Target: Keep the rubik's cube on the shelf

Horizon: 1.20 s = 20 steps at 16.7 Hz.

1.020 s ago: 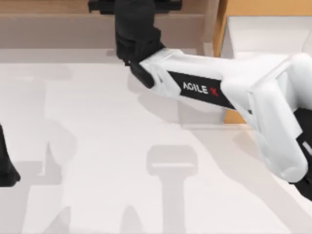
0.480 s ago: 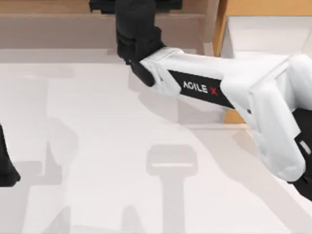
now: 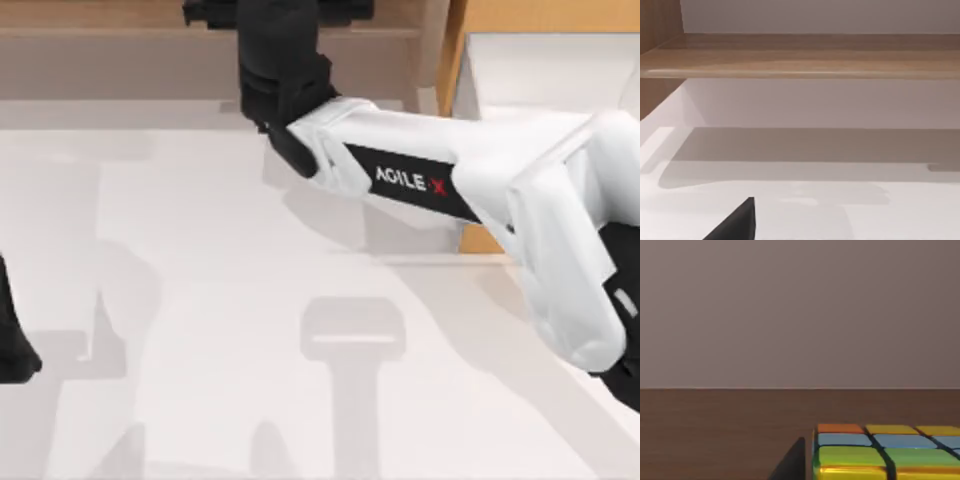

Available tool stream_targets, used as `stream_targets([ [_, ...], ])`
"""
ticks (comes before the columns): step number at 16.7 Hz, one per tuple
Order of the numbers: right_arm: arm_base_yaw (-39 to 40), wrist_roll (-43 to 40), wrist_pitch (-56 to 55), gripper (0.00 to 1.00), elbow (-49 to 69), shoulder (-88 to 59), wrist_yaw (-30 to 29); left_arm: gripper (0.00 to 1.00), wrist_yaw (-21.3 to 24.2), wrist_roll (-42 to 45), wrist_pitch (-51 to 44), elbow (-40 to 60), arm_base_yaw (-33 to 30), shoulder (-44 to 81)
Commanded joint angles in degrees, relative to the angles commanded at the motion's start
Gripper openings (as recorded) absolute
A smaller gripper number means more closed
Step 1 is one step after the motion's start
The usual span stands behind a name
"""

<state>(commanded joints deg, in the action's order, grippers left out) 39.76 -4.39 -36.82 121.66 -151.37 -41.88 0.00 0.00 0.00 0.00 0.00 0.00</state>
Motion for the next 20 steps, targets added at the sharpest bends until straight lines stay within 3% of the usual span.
stream_targets([
  [2,0.0,0.0,0.0,0.98,0.0,0.0,0.0,1.0,0.0,0.0,0.0,0.0,0.0,0.0],
  [3,0.0,0.0,0.0,1.0,0.0,0.0,0.0,1.0,0.0,0.0,0.0,0.0,0.0,0.0],
  [13,0.23,-0.55,-0.44,1.0,-0.53,0.24,0.08,1.0,0.0,0.0,0.0,0.0,0.0,0.0],
  [20,1.05,-17.41,-14.3,1.0,-18.22,8.54,3.59,1.0,0.0,0.0,0.0,0.0,0.0,0.0],
])
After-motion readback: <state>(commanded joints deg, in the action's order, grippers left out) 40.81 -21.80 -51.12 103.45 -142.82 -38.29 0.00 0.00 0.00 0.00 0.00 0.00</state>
